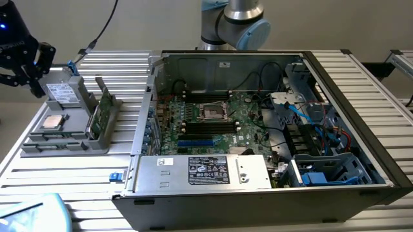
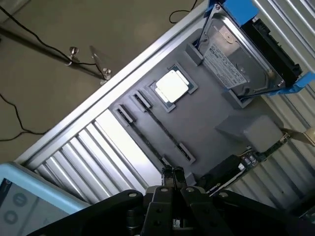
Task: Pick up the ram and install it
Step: 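Pick up the ram and move it above insertion slot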
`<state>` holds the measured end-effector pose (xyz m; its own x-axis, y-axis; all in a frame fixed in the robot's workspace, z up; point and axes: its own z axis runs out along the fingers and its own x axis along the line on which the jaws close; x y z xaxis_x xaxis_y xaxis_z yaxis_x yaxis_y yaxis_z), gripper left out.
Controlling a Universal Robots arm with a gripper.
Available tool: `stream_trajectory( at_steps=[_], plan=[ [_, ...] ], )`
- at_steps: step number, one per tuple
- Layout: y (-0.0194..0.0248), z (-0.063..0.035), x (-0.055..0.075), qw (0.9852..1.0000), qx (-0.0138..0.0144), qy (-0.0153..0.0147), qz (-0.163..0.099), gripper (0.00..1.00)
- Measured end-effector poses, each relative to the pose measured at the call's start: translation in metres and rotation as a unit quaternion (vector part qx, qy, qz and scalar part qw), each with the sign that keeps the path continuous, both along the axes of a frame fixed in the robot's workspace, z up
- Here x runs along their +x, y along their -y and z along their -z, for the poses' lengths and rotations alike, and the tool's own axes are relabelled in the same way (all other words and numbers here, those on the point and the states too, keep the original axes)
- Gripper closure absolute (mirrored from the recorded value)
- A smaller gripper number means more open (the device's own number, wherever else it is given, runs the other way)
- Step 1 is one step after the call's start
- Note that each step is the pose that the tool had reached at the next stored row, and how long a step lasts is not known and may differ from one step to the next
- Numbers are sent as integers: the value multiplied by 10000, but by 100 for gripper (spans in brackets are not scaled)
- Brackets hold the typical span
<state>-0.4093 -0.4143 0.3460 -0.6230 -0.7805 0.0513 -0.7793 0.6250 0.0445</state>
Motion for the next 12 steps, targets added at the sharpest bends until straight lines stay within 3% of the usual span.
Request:
stream_trajectory(
  at_steps=[6, 12],
  plan=[
    [0, 23, 0, 9985, 0, -1, -544, 89],
    [0, 41, 0, 9941, 0, -1, -1088, 89]
  ],
)
